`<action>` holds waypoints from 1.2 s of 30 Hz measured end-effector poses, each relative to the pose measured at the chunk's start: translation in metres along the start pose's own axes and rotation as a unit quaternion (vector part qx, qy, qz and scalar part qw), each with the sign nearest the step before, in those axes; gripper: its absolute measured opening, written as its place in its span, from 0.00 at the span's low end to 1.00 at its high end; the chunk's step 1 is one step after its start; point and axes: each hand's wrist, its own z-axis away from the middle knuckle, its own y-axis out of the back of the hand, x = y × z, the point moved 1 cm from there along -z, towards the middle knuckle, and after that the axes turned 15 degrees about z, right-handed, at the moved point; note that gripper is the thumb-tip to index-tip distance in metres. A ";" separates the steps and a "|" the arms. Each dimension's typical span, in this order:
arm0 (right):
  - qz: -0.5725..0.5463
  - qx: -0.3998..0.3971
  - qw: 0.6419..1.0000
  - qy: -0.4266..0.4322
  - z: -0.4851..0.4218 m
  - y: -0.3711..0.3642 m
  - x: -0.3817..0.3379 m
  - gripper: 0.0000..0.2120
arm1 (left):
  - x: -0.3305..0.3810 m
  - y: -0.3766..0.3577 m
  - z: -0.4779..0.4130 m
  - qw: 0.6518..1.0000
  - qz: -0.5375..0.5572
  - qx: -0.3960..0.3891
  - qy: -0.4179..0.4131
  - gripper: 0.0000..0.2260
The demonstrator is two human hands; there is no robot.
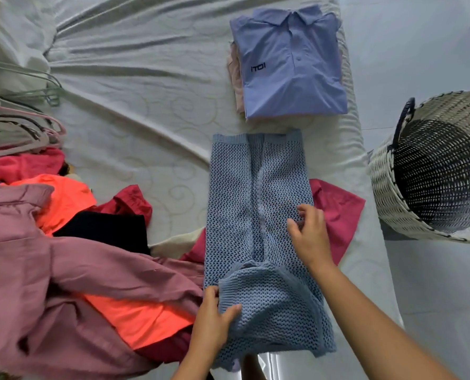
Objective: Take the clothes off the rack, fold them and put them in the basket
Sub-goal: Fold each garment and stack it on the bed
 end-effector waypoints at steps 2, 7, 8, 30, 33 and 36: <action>-0.009 0.013 0.996 -0.087 0.022 0.002 0.023 0.19 | 0.002 -0.003 -0.002 0.999 -0.037 0.011 -0.008 0.15; 0.011 -0.147 0.975 -0.164 0.085 -0.013 0.074 0.22 | 0.013 -0.003 0.009 0.977 -0.180 0.085 -0.080 0.21; 0.012 -0.170 0.970 -0.174 0.092 -0.012 0.080 0.18 | 0.013 -0.001 0.012 0.967 -0.217 0.105 -0.085 0.24; -0.503 -0.294 0.769 -0.262 -0.041 0.088 0.010 0.05 | 0.160 0.045 -0.064 0.835 0.488 -0.119 0.223 0.15; -0.613 -0.201 0.719 -0.259 -0.086 0.077 0.002 0.15 | 0.191 0.045 -0.103 0.817 0.554 -0.086 0.135 0.19; -0.552 -0.176 0.777 -0.246 -0.096 0.060 -0.007 0.07 | 0.188 0.039 -0.124 0.875 0.477 -0.040 0.073 0.19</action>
